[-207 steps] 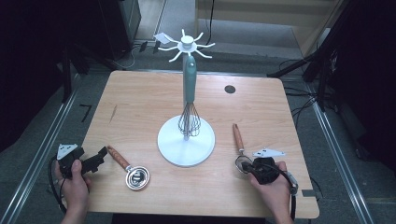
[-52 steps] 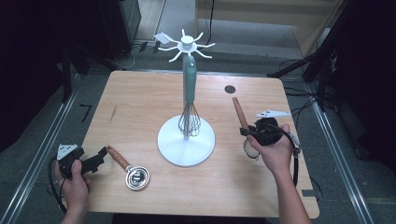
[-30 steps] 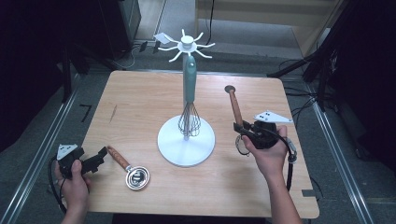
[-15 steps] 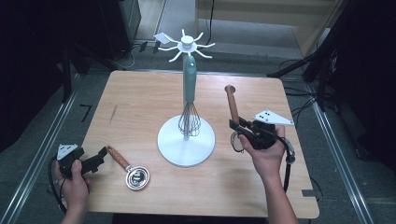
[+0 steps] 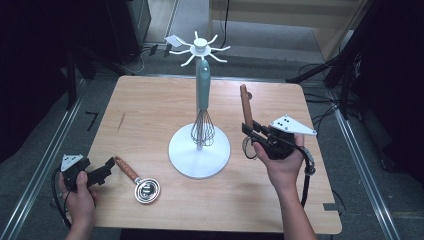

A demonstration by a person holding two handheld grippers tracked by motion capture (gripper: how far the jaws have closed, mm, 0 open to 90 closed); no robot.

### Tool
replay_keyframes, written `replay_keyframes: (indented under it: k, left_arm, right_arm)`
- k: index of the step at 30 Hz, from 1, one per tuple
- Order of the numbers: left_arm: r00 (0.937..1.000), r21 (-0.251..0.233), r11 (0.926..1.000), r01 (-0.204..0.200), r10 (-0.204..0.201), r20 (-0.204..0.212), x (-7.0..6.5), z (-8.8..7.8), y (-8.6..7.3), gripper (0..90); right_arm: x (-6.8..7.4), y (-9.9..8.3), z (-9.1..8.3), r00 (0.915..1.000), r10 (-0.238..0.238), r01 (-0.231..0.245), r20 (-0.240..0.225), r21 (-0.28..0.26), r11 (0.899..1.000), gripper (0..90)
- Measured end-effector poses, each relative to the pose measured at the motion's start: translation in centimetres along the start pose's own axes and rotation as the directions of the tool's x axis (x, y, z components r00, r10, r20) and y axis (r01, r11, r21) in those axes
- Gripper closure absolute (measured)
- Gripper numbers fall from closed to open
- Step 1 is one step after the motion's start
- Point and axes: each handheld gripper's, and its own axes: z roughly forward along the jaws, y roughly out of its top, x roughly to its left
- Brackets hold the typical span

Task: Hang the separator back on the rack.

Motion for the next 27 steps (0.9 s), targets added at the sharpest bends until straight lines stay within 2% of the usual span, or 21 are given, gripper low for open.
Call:
replay_keyframes:
  k: [22,27]
  left_arm:
    - [1.0,0.0,1.0,0.001,-0.001,0.0,0.0,0.0,0.0,8.0]
    - [1.0,-0.001,1.0,0.001,-0.001,0.0,0.0,0.0,0.0,8.0]
  right_arm:
    - [2.6,2.2,-0.6,0.9981,-0.052,0.049,-0.033,-0.089,0.995,71.4]
    - [3.0,2.6,-0.6,0.998,-0.052,0.048,-0.035,-0.107,0.993,71.4]
